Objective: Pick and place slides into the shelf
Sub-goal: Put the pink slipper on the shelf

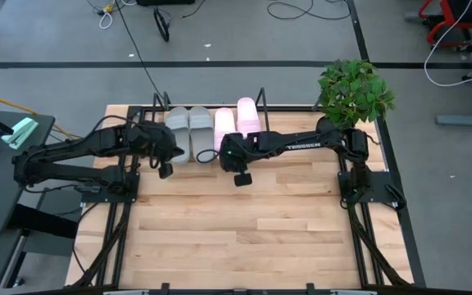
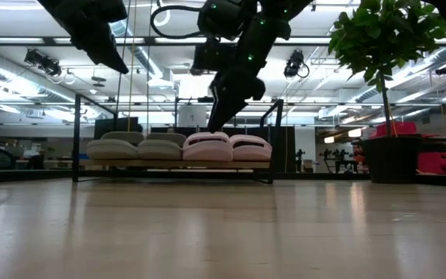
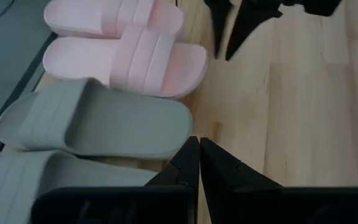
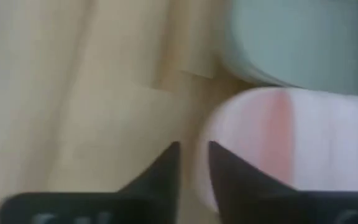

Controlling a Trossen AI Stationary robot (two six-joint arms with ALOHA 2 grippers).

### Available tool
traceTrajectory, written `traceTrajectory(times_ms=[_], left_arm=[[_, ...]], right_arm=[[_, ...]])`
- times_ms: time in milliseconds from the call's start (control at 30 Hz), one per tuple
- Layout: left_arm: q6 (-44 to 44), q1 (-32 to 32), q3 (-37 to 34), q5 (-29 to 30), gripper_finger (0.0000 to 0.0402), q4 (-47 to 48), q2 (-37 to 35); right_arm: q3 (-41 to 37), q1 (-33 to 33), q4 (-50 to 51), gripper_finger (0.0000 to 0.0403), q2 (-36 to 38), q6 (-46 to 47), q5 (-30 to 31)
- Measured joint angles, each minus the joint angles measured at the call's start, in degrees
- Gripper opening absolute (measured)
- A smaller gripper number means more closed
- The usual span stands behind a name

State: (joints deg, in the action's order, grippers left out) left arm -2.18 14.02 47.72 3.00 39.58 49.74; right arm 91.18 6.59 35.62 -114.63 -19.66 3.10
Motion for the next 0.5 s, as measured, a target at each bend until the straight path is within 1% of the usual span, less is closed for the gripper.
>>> traceTrajectory(times_ms=[67, 100, 200, 333, 500], left_arm=[[0.0, 0.0, 0.0, 0.0, 0.0019, -0.5, 0.0], [0.0, 0.0, 0.0, 0.0, 0.0021, -0.9, 0.0], [0.0, 0.0, 0.0, 0.0, 0.0027, -1.9, 0.0], [0.3, 0.0, 0.0, 0.0, 0.0030, -2.2, 0.0], [1.3, 0.0, 0.0, 0.0, 0.0022, -2.7, 0.0]], right_arm=[[0.0, 0.0, -0.3, 0.0028, 0.0, -0.1, -1.8], [0.0, 0.0, -0.4, 0.0015, 0.0, -0.6, -1.9], [0.0, 0.5, -0.9, 0.0017, 0.0, -0.5, -2.5], [-0.3, 2.2, -1.1, 0.0005, -0.4, -0.2, -6.9], [-2.2, 3.7, -2.1, 0.0005, -0.5, 0.1, -7.7]])
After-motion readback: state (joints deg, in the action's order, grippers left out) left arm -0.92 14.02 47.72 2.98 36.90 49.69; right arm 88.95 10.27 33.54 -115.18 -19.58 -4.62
